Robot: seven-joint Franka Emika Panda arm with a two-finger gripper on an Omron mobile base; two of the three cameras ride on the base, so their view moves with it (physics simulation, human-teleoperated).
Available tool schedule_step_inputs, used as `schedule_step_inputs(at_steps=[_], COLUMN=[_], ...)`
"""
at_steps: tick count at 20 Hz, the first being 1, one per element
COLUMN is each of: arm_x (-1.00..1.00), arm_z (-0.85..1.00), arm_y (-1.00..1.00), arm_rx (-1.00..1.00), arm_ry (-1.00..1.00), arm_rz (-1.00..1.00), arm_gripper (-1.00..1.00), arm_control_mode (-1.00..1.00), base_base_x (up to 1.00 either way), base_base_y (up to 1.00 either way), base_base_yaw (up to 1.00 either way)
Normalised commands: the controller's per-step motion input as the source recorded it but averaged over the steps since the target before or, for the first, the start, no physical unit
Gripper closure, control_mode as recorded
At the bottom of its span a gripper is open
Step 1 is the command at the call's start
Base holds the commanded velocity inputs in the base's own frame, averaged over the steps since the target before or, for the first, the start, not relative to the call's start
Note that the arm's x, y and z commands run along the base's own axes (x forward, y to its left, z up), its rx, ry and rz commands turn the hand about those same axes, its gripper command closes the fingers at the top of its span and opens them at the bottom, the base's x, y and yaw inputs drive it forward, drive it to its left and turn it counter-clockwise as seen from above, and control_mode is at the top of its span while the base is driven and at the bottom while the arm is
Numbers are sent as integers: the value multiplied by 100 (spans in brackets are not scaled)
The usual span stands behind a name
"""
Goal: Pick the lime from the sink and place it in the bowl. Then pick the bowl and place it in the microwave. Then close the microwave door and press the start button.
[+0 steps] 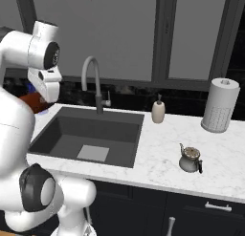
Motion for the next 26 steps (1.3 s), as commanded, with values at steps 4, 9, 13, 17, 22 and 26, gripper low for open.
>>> schedule_step_inputs(at_steps=[4, 9, 13, 17, 22, 26], arm_x=[-65, -57, -24, -20, -13, -5], arm_z=[33, 52, 7, 10, 0, 0], arm_y=[-66, -50, -27, -12, -5, -8], arm_rx=[0, 0, 0, 0, 0, 0], arm_ry=[-18, -12, -11, -22, -29, -16], arm_rz=[-36, -33, -26, -30, -25, -15], arm_gripper=[100, 100, 100, 100, 100, 100], arm_control_mode=[-100, -100, -100, -100, -100, -100], base_base_x=[0, 0, 0, 0, 0, 0], base_base_y=[0, 0, 0, 0, 0, 0], base_base_yaw=[0, 0, 0, 0, 0, 0])
